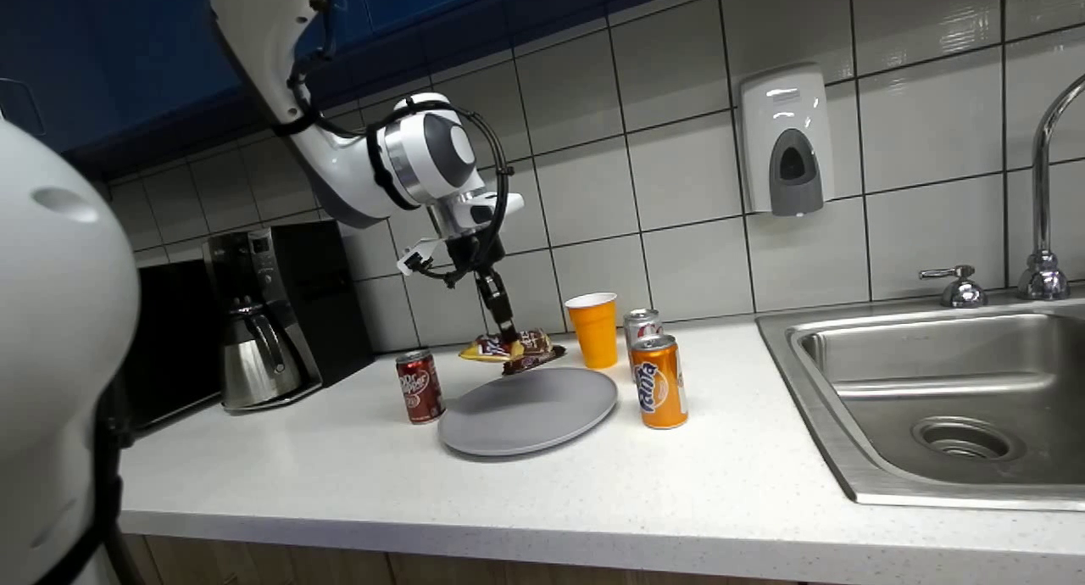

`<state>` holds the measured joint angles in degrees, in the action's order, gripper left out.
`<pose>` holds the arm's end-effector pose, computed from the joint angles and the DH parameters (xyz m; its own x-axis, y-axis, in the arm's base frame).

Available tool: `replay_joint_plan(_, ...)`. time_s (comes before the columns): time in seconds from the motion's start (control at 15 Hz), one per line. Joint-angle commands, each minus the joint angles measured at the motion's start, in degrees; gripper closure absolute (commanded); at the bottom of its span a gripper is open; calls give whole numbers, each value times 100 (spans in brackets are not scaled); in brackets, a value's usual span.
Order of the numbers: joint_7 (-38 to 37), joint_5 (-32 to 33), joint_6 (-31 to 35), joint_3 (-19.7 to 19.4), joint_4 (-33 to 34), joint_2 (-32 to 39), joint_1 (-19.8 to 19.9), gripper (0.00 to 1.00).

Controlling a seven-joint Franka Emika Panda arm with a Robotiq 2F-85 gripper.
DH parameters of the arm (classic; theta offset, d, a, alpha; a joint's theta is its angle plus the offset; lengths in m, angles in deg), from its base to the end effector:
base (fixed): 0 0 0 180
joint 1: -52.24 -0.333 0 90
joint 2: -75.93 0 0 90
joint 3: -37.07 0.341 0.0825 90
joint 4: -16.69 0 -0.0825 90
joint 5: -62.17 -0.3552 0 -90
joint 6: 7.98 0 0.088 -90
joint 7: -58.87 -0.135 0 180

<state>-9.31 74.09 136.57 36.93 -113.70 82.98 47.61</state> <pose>0.5274 0.0401 0.3325 0.5699 -0.8036 0.1715 -0.8093 -0.5851 -0.0518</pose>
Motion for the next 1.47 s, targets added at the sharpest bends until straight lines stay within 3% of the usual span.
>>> replay_joint_plan(0.0, 142, 87, -399, 37, 734, 508, -136, 100)
replay_joint_plan(0.6, 198, 227, -835, -38, 2110, 1536, -656, 100)
replay_joint_plan(1.4, 697, 256, -1374, -102, 3276, 2392, -1042, 100)
